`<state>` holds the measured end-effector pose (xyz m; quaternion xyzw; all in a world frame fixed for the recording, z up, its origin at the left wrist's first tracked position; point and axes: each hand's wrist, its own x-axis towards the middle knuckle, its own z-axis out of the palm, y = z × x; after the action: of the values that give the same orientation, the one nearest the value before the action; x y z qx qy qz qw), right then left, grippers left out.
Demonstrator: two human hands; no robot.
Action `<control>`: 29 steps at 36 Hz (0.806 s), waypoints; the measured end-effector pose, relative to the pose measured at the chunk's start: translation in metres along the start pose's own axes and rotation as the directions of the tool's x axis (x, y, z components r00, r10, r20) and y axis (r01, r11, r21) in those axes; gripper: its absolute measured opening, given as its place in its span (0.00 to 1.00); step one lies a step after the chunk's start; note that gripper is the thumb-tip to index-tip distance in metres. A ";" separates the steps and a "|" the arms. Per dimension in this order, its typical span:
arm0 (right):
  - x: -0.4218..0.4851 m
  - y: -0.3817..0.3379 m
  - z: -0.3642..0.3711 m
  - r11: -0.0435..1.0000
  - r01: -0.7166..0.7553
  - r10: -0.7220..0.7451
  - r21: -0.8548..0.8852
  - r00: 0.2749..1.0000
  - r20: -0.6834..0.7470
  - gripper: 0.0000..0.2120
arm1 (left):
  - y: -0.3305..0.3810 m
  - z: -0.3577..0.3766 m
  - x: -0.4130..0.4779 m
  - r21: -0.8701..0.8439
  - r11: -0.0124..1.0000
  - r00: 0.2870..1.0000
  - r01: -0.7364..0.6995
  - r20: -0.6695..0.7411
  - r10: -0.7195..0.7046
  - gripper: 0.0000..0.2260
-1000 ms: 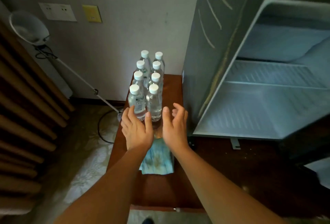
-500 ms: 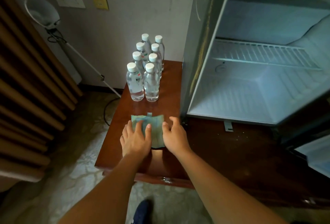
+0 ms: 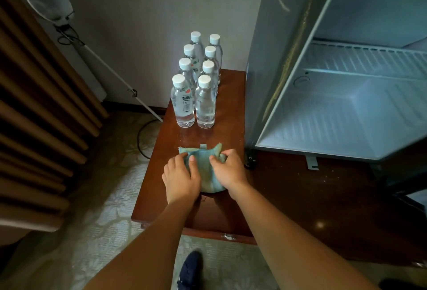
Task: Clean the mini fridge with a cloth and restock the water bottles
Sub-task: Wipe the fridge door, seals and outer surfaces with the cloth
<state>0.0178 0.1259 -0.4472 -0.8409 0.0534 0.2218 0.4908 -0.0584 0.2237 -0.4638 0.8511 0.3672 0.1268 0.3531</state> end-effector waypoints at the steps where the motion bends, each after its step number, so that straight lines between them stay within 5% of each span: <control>1: 0.000 -0.001 -0.001 1.000 0.005 -0.005 0.030 1.000 -0.001 0.12 | 0.000 0.000 0.001 -0.005 1.000 1.000 -0.011 0.003 0.011 0.15; 9: -0.021 -0.020 -0.031 0.967 0.210 -0.204 0.147 0.977 -0.058 0.10 | 0.029 -0.015 -0.006 -0.177 0.967 0.983 -0.184 -0.008 0.186 0.26; 17: -0.074 -0.038 -0.123 0.854 0.391 -0.373 0.344 0.920 -0.121 0.11 | 0.124 -0.030 -0.040 -0.458 0.792 0.897 -0.403 -0.024 0.442 0.24; 29: -0.157 -0.082 -0.261 0.693 0.491 -0.453 0.527 0.866 -0.211 0.08 | 0.292 -0.067 -0.118 -0.698 0.628 0.795 -0.343 0.141 0.590 0.28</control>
<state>-0.0136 -0.0733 -0.2051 -0.6489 -0.0855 0.0352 0.7552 -0.0167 0.0331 -0.2079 0.7520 -0.0075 0.1761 0.6352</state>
